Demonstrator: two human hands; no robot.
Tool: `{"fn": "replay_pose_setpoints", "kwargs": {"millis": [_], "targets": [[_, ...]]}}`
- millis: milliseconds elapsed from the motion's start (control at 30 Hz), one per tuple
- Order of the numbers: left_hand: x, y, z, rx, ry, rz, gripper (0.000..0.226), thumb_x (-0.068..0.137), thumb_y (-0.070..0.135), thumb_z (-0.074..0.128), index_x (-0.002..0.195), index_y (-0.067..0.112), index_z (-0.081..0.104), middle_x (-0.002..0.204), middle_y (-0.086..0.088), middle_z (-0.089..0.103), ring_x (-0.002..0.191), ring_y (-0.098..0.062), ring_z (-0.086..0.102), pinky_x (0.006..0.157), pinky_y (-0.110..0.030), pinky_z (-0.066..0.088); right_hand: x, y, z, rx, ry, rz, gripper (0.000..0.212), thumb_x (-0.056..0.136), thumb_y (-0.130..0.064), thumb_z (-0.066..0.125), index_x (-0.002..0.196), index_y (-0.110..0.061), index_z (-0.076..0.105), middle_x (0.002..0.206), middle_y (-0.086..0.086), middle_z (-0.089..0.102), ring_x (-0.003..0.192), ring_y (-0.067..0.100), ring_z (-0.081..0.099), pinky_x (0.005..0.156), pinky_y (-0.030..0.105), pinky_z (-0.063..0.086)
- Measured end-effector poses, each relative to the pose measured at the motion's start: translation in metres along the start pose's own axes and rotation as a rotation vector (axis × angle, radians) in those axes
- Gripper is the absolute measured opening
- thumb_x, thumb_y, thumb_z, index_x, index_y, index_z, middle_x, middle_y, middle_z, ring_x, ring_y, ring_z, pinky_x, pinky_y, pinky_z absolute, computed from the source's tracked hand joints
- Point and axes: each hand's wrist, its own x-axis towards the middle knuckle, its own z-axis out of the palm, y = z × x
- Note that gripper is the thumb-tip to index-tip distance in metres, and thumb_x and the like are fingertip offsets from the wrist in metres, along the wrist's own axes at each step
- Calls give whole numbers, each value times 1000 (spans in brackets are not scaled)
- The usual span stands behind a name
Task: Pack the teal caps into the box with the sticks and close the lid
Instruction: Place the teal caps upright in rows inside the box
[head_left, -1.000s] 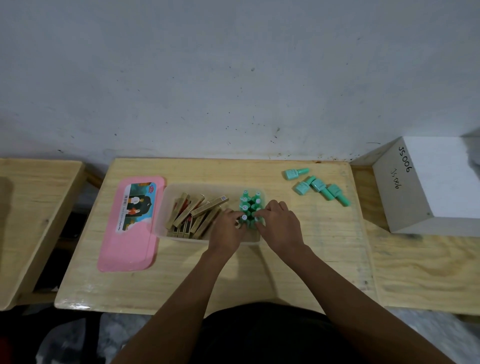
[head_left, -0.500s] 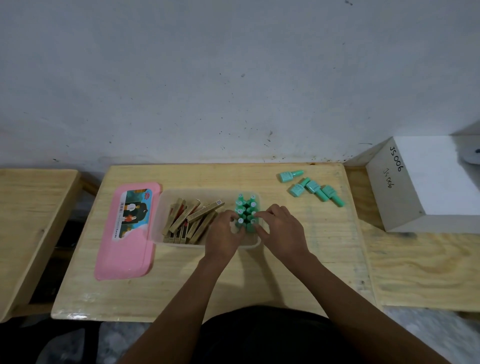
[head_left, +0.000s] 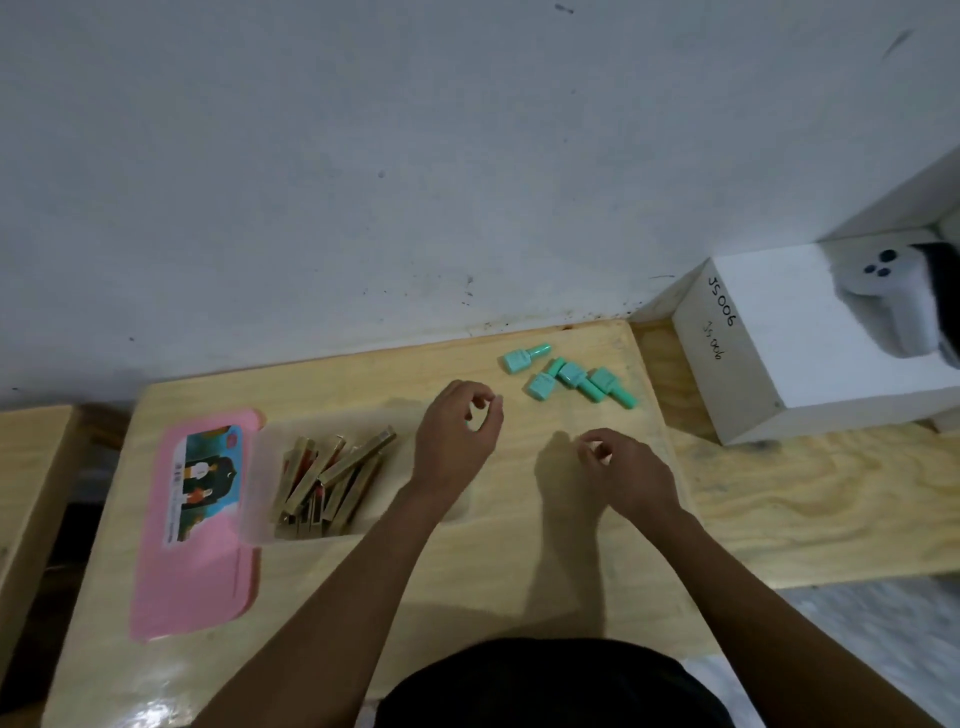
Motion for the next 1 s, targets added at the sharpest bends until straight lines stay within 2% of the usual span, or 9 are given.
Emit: {"fn": "replay_pose_setpoints", "kwargs": {"millis": [67, 167, 333, 433, 533, 667, 733, 867, 1000], "targets": [[22, 2, 10, 36, -83, 13, 9, 86, 29, 62, 88, 21, 64, 84, 8, 59, 68, -5, 48, 62, -25, 44, 14, -2, -4, 36, -43, 46, 26, 94, -43, 53, 117, -36, 62, 109, -6, 68, 92, 14, 63, 79, 36, 56], [58, -2, 26, 37, -203, -36, 15, 85, 30, 63, 96, 19, 66, 88, 5, 58, 70, -13, 52, 68, -30, 47, 39, -13, -10, 95, -25, 90, 29, 92, -45, 55, 115, -31, 66, 107, -1, 69, 94, 17, 64, 79, 34, 53], [102, -14, 52, 149, -409, -134, 31, 88, 35, 59, 113, 16, 63, 110, -5, 59, 91, -26, 60, 82, -31, 48, 80, -40, -14, 105, -6, 69, 36, 95, -42, 52, 120, -21, 66, 116, 4, 68, 102, 23, 63, 80, 34, 50], [115, -23, 68, 225, -505, -195, 38, 89, 37, 56, 121, 18, 58, 123, -7, 55, 112, -26, 56, 95, -38, 46, 93, -54, -10, -39, 22, 75, 38, 94, -48, 46, 113, -22, 68, 105, 2, 70, 89, 23, 64, 73, 32, 49], [121, -28, 79, 301, -564, -213, 40, 90, 39, 53, 125, 20, 54, 128, -7, 52, 120, -27, 51, 97, -42, 45, 102, -65, -3, -152, 87, 74, 46, 94, -54, 40, 97, -17, 66, 87, 3, 70, 74, 21, 63, 68, 35, 54], [126, -29, 88, 381, -576, -205, 38, 91, 35, 53, 126, 20, 55, 127, -7, 52, 118, -28, 51, 94, -42, 47, 110, -72, 5, -224, 72, 47, 37, 94, -47, 46, 94, -14, 63, 85, 3, 68, 74, 21, 63, 66, 33, 50], [127, -29, 91, 411, -575, -189, 37, 90, 32, 55, 124, 18, 57, 122, -7, 54, 113, -28, 53, 88, -39, 48, 112, -72, 7, -236, 59, 52, 34, 92, -44, 49, 93, -14, 64, 85, 3, 68, 76, 22, 63, 65, 33, 48], [128, -29, 92, 313, -584, -241, 22, 85, 26, 64, 103, 14, 64, 102, -8, 64, 85, -22, 57, 67, -30, 40, 110, -69, 12, -247, 63, 51, 33, 90, -46, 53, 90, -15, 63, 81, 1, 67, 70, 19, 63, 67, 35, 55], [127, -32, 86, 229, -611, -303, 16, 81, 23, 69, 89, 14, 57, 89, -6, 62, 76, -19, 54, 56, -25, 36, 104, -70, 13, -288, 75, 31, 32, 88, -47, 55, 91, -17, 62, 78, 0, 66, 66, 16, 62, 63, 32, 53]]}}
